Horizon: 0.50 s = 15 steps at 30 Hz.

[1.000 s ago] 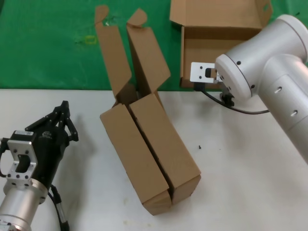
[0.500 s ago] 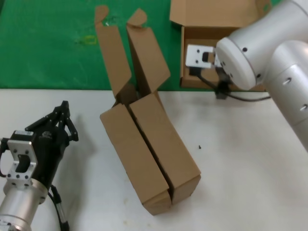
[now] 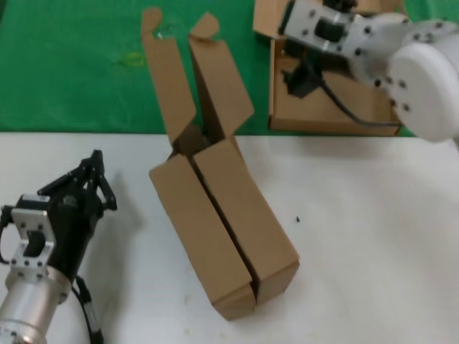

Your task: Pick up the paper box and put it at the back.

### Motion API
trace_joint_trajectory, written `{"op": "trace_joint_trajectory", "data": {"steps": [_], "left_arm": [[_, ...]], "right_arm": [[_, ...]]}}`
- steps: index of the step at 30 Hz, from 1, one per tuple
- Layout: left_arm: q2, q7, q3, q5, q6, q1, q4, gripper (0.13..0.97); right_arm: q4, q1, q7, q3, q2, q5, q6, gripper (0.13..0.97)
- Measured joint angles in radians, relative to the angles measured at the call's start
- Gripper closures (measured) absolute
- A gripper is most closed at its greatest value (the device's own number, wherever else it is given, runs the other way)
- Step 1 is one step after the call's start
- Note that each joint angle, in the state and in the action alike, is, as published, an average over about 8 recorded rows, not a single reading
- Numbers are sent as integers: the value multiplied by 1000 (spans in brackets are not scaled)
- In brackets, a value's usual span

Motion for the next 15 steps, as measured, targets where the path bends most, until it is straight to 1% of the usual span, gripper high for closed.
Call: {"op": "trace_joint_trajectory", "data": {"steps": [5, 9, 15], "left_arm": [[0, 0, 0, 0, 0, 0, 0, 952], [0, 0, 0, 0, 0, 0, 0, 951], [0, 0, 0, 0, 0, 0, 0, 908]], "right_arm": [[43, -41, -5, 63, 11, 52, 69, 197], [47, -67, -22, 75, 16, 90, 100, 173], [49, -128, -67, 97, 27, 184, 170, 134]]}}
